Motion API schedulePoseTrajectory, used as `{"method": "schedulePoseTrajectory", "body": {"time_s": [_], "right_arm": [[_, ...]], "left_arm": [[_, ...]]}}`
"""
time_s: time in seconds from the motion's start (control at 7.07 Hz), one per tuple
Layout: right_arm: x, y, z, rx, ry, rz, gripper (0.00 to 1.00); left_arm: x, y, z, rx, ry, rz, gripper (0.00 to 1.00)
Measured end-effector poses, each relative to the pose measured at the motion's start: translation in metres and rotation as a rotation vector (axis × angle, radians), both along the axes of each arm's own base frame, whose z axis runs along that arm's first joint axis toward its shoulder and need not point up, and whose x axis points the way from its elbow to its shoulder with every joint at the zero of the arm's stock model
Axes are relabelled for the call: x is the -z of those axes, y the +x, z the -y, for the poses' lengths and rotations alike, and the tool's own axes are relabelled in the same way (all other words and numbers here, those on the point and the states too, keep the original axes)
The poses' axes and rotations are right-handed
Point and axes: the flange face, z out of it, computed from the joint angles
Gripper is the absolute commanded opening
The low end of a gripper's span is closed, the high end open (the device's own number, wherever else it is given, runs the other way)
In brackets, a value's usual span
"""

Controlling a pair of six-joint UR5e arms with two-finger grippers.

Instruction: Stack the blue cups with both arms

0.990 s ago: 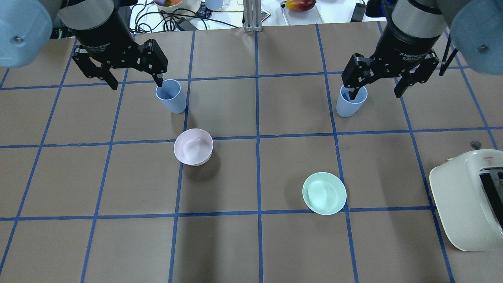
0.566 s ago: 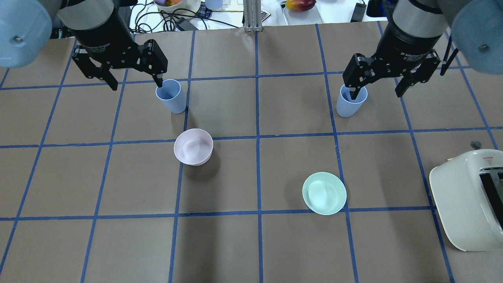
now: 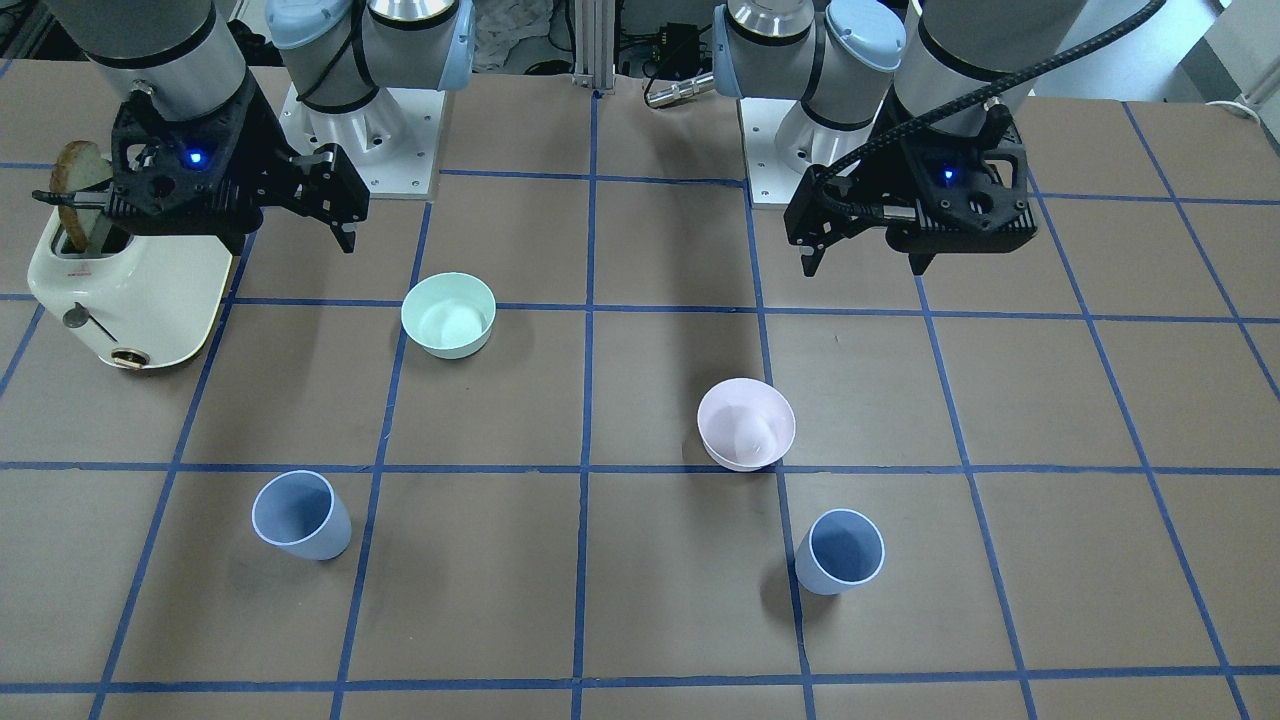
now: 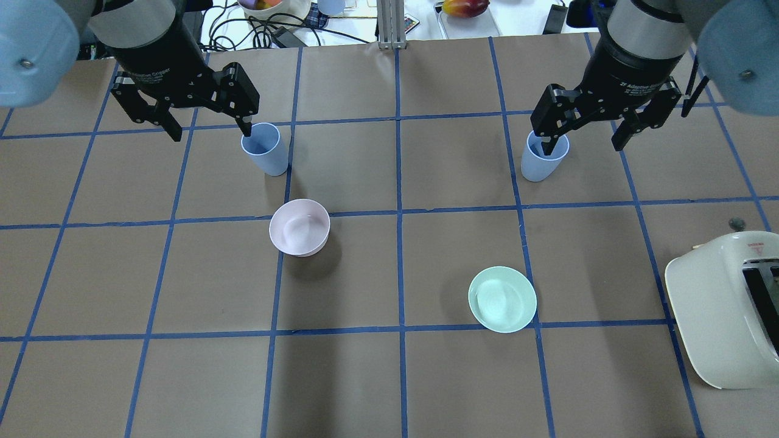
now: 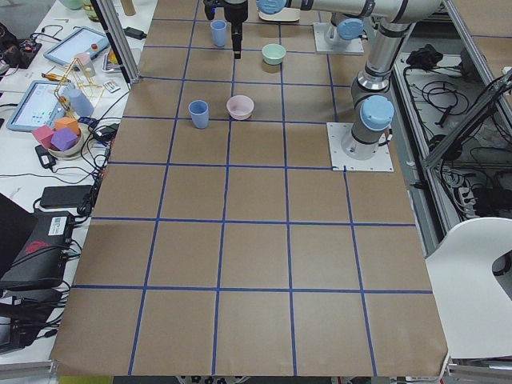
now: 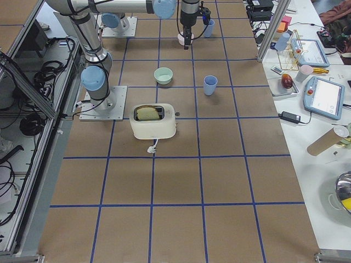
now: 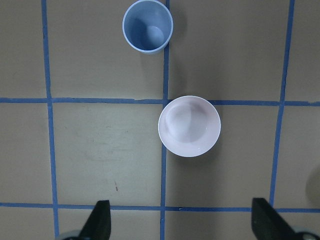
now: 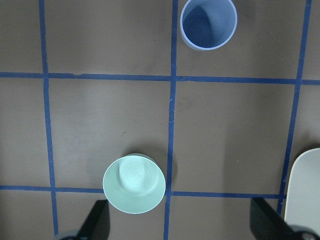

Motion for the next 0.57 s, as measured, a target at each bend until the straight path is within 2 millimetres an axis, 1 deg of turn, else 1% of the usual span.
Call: {"method": "schedulePoseTrajectory", "body": {"time_s": [0.42,0.57], "right_arm": [[0.0003,-0.0012,0.0017,0.0,-0.004,-0.001,1.0],[0.0028,-0.004,0.0061,0.004,-0.009,0.0,1.0]], "left_arm": [[-0.0005,-0.0005,-0.0005,0.001,-0.002,0.0,1.0],[0.0,-0.0005,0.0011,0.002,-0.004,-0.003,1.0]]}}
